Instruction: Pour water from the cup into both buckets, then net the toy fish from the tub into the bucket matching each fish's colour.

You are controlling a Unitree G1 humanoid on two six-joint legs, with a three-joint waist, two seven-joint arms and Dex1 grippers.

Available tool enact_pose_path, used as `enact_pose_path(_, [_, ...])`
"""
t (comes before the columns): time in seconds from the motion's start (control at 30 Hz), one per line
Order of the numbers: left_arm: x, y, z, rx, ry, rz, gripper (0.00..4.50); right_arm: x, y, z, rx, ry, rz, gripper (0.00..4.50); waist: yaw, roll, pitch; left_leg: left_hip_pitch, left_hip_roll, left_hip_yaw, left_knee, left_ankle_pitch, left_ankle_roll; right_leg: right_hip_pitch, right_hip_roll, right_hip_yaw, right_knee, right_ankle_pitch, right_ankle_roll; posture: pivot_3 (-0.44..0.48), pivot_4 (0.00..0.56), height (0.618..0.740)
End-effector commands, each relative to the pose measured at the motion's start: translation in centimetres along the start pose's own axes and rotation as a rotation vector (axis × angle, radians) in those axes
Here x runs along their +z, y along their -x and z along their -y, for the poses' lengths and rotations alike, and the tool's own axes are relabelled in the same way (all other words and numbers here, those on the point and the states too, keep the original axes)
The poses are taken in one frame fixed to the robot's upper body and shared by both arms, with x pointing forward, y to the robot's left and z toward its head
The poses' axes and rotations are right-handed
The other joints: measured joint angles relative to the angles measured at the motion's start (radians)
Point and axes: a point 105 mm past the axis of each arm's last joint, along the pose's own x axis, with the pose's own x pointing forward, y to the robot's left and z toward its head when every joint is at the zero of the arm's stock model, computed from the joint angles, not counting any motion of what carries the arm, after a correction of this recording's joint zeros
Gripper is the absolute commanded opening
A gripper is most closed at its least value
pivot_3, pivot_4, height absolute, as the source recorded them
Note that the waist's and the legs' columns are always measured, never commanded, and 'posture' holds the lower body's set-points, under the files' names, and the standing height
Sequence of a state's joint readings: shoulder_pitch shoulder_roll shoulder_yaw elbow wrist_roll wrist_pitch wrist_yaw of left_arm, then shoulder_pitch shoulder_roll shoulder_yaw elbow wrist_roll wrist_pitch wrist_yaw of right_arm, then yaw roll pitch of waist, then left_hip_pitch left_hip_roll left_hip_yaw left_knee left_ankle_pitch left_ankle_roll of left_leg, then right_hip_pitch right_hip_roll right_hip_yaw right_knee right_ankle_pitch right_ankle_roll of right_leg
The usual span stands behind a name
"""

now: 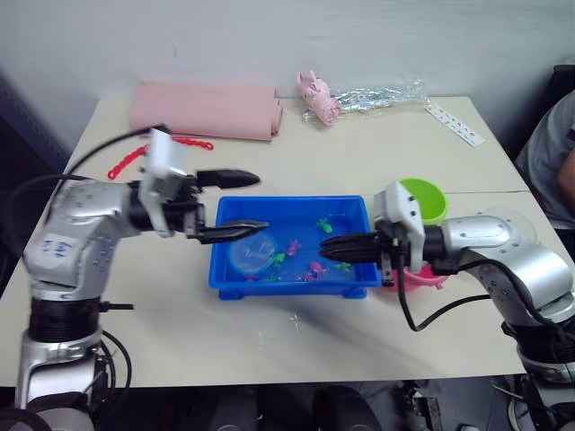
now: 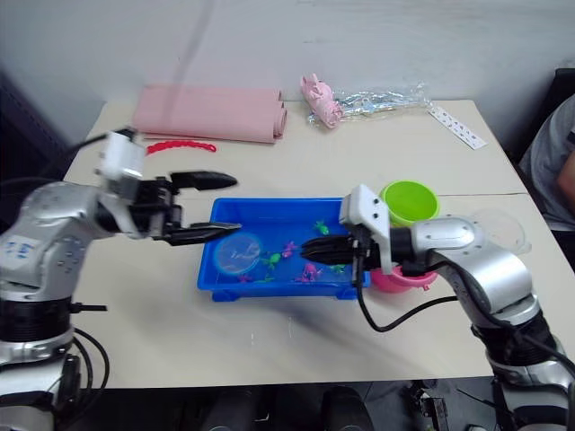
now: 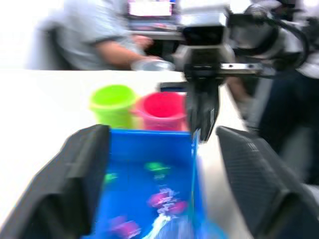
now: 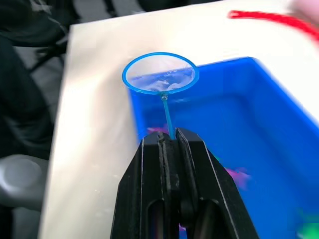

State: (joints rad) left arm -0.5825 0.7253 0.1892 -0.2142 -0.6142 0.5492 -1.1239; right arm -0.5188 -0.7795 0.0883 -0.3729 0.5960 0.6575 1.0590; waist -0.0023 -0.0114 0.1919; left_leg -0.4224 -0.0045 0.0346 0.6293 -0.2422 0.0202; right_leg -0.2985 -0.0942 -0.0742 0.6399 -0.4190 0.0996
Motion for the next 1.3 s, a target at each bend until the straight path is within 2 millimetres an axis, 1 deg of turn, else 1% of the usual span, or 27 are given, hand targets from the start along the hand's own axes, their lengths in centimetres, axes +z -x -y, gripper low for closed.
enact_pose_path(0.03, [-1.5,4.1,0.0,0.083,-0.035,-0.001,4.46,-0.1,3.4,1.8,-0.094,0.151,-0.047,0.0,0.0,0.0,0.0,0.0,0.0,0.0,0.0,0.0,0.0,0.0,0.0,0.0,0.0,0.0,0.0,0.0,0.15,0.74])
enact_pose_path(0.07, [-2.9,5.3,0.2,0.102,-0.03,-0.034,4.46,-0.6,4.3,2.4,-0.115,0.184,-0.091,0.0,-0.001,0.0,0.0,0.0,0.0,0.0,0.0,0.0,0.0,0.0,0.0,0.0,0.0,0.0,0.0,0.0,0.15,0.74])
enact_pose_path(0.17, [-6.6,7.5,1.5,0.097,0.017,-0.172,4.46,-1.6,6.0,3.5,-0.141,0.23,-0.189,0.0,-0.001,0.001,0.0,0.001,0.0,0.002,0.0,0.0,0.0,-0.001,0.0,0.001,0.0,0.0,0.0,0.0,0.15,0.74])
enact_pose_path(0.2, [-7.4,8.1,2.2,0.076,0.044,-0.205,4.46,-1.8,6.4,3.9,-0.154,0.242,-0.221,0.0,0.0,0.0,0.001,0.001,0.0,0.002,0.0,0.0,0.0,-0.001,0.0,0.001,0.001,0.0,0.0,0.0,0.15,0.74])
enact_pose_path(0.23, [-7.7,8.3,2.5,0.07,0.051,-0.208,4.46,-2.1,6.8,4.2,-0.16,0.258,-0.251,0.0,-0.001,0.0,0.001,0.0,0.0,0.002,0.0,0.0,0.0,-0.002,0.0,0.001,0.002,0.0,0.0,0.0,0.15,0.74])
enact_pose_path(0.37, [-8.0,8.3,3.4,0.016,0.123,-0.167,4.46,-2.8,7.8,5.2,-0.17,0.291,-0.333,0.0,0.003,0.0,0.001,0.0,0.0,0.003,0.001,0.0,0.001,-0.003,-0.002,0.003,0.002,0.0,0.0,0.0,0.15,0.74])
enact_pose_path(0.4, [-8.0,8.2,3.4,0.013,0.113,-0.17,4.46,-3.2,7.9,5.4,-0.176,0.292,-0.358,0.0,0.002,0.0,0.001,0.001,0.0,0.003,0.001,0.001,0.001,-0.004,-0.002,0.003,0.002,0.0,0.0,0.0,0.15,0.74])
enact_pose_path(0.5, [-8.2,7.2,3.3,-0.004,0.095,-0.169,4.46,-4.0,7.5,5.5,-0.161,0.294,-0.406,0.0,-0.001,0.0,0.001,0.001,0.0,0.003,0.001,0.001,0.001,-0.004,-0.002,0.003,0.003,0.0,0.0,0.0,0.15,0.74])
enact_pose_path(0.6, [-8.2,6.7,3.5,-0.022,0.095,-0.167,4.46,-4.3,7.3,5.7,-0.168,0.273,-0.414,0.0,-0.001,0.0,0.001,0.0,0.0,0.003,0.0,0.001,0.0,-0.005,-0.002,0.003,0.006,0.0,0.0,0.0,0.15,0.74])
enact_pose_path(0.7, [-8.1,6.2,3.7,-0.041,0.112,-0.154,4.46,-4.7,7.1,5.6,-0.134,0.297,-0.46,0.0,-0.003,0.001,0.001,0.0,0.0,0.003,0.0,0.001,0.0,-0.005,-0.002,0.003,0.006,0.0,0.0,0.0,0.15,0.74])
enact_pose_path(0.8, [-7.9,6.4,4.2,-0.057,0.113,-0.16,4.46,-4.3,6.9,5.2,-0.109,0.309,-0.475,0.0,-0.003,0.001,0.001,0.0,0.0,0.003,0.0,0.001,0.0,-0.005,-0.001,0.004,0.006,0.0,0.0,0.0,0.15,0.74])
enact_pose_path(1.0, [-7.9,6.7,3.2,-0.033,0.08,-0.18,4.46,-5.3,6.5,4.9,-0.073,0.31,-0.53,0.0,-0.002,0.001,0.002,0.0,0.0,0.003,0.001,0.001,0.0,-0.005,-0.001,0.004,0.006,0.0,0.0,0.0,0.15,0.74])
enact_pose_path(1.13, [-7.8,6.9,3.1,-0.038,0.078,-0.186,4.46,-5.5,6.2,4.8,-0.054,0.311,-0.542,0.0,-0.001,0.001,0.002,0.0,0.0,0.003,0.001,0.001,0.0,-0.005,-0.002,0.004,0.006,0.0,0.0,0.0,0.15,0.74])
enact_pose_path(1.3, [-7.8,6.8,3.1,-0.04,0.084,-0.185,4.46,-5.3,5.6,4.7,-0.051,0.275,-0.502,0.0,-0.002,0.001,0.002,0.0,0.0,0.003,0.001,0.001,0.0,-0.005,-0.001,0.004,0.006,0.0,0.0,0.0,0.15,0.74])
